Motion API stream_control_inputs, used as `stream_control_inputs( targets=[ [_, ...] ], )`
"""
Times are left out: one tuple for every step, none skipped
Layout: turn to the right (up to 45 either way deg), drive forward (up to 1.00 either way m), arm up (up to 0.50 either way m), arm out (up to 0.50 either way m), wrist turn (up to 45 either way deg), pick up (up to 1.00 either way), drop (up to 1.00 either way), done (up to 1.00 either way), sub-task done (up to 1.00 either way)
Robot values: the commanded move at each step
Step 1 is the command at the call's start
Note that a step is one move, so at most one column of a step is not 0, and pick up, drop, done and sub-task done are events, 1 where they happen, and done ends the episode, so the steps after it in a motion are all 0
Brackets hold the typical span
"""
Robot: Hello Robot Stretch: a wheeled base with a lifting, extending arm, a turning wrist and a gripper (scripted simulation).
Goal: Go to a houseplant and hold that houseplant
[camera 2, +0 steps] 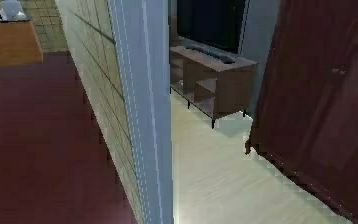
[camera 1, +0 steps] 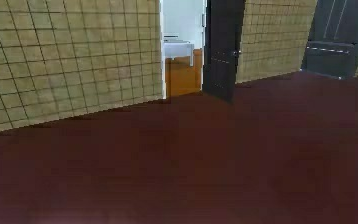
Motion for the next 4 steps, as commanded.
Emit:
stream_control_inputs(
  targets=[
    [-45.0,0.00,0.00,0.00,0.0,0.00,0.00,0.00,0.00],
    [-45.0,0.00,0.00,0.00,0.0,0.00,0.00,0.00,0.00],
    [-27.0,0.00,0.00,0.00,0.0,0.00,0.00,0.00,0.00],
    [0.0,0.20,0.00,0.00,0.0,0.00,0.00,0.00,0.00]
  ],
)
